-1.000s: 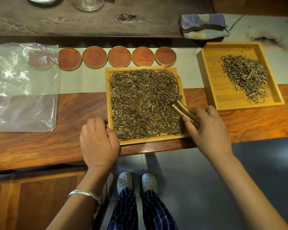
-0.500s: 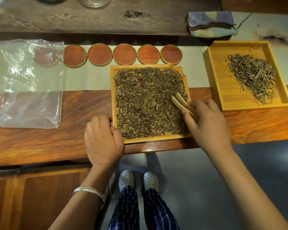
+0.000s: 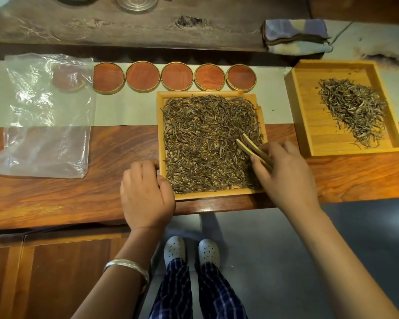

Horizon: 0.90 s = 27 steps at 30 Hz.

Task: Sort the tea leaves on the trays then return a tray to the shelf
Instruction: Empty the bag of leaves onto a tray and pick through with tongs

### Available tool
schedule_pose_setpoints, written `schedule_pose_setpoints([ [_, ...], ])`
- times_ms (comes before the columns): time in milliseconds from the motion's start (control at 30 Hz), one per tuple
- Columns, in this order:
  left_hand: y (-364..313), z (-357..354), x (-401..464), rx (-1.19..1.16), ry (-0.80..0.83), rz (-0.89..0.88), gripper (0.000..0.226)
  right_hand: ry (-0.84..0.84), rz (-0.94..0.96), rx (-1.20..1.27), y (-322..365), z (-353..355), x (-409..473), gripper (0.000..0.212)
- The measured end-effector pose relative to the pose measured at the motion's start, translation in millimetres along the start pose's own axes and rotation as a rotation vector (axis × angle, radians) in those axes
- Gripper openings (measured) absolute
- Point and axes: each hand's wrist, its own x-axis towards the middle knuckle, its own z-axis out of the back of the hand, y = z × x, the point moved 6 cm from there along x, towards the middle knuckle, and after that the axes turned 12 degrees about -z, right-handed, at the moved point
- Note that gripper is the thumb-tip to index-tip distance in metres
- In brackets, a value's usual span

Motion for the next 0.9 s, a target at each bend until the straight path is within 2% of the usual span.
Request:
schedule_pose_setpoints([
  [500, 2, -2, 0, -0.002, 0.003, -0.01, 0.017, -0.054, -0.012, 0.023, -7, 13, -5, 0.025],
  [700, 2, -1, -1, -0.002, -0.026, -0.019, 0.014, 0.008, 0.007, -0.031, 13, 1, 9, 0.03],
  [900, 2, -2, -2, -0.005, -0.04, -0.038, 0.015, -0.052, -0.057, 0.156, 0, 17, 11, 0.027],
])
